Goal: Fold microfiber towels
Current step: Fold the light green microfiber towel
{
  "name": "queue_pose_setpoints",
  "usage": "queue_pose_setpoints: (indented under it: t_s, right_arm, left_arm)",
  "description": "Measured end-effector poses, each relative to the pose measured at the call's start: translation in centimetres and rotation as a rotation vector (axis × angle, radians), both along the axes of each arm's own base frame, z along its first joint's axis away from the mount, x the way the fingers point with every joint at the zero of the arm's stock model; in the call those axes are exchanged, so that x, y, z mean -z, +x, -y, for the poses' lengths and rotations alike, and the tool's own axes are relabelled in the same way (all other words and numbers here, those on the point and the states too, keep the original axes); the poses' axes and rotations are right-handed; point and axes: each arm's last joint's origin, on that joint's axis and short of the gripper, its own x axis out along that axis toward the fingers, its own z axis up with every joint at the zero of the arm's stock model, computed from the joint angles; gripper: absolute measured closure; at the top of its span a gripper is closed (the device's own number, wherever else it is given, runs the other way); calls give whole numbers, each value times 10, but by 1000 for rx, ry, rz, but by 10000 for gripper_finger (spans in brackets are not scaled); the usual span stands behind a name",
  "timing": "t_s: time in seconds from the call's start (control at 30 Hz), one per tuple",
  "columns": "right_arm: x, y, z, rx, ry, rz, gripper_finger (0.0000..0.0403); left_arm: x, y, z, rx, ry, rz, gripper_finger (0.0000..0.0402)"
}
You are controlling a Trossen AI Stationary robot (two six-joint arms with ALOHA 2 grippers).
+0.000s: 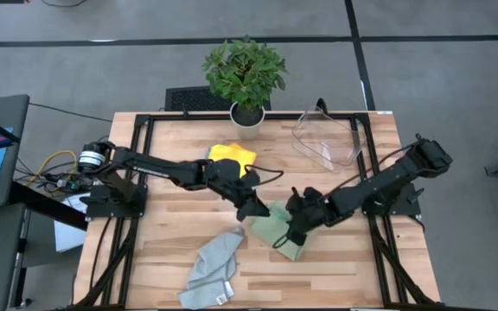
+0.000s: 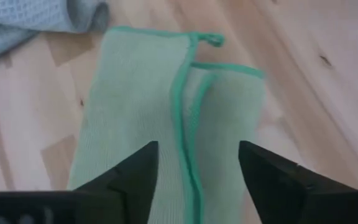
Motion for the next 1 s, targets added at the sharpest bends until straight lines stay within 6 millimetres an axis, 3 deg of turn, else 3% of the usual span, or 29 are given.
queue_pose_setpoints:
  t_s: [0.13,0.43,0.57,0.77,1.0]
  right_arm:
    - [6,11,7,-64,2,0,135]
    - [28,26,14,-126,77,-52,140]
    - [29,27,14,-132,85,-48,204]
    - [19,22,14,-141,101,-46,379]
    - [-3,4,13,-64,126,-45,383]
  left_arm:
    - [-3,-2,-4,-8,9,2,295]
    - [5,-5,-4,-7,23,-81,295]
    - [5,-5,-3,-7,24,-84,295]
    - [6,-6,-4,-12,26,-91,295]
    - [6,-6,-4,-13,27,-91,295]
